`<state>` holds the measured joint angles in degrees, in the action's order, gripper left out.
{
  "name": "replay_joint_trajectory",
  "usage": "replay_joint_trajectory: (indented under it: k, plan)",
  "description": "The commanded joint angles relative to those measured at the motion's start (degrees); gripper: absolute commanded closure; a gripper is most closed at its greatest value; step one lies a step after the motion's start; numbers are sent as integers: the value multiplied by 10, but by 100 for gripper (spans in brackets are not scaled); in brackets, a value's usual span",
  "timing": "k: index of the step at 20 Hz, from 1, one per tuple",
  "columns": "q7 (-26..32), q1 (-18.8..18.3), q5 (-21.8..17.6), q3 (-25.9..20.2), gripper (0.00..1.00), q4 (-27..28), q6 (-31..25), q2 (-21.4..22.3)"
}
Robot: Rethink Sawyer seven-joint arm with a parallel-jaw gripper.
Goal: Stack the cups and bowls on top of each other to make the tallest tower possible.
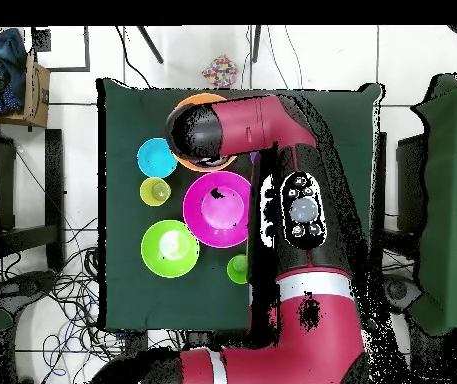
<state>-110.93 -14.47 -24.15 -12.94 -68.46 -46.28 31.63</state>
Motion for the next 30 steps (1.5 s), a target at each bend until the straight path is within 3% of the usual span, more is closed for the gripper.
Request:
replay_joint_trajectory:
  k: [1,30]
  plan:
    - [67,17,-42,-31,0,-1,33,-13]
    - [76,21,-81,-11,0,-23,105,-23]
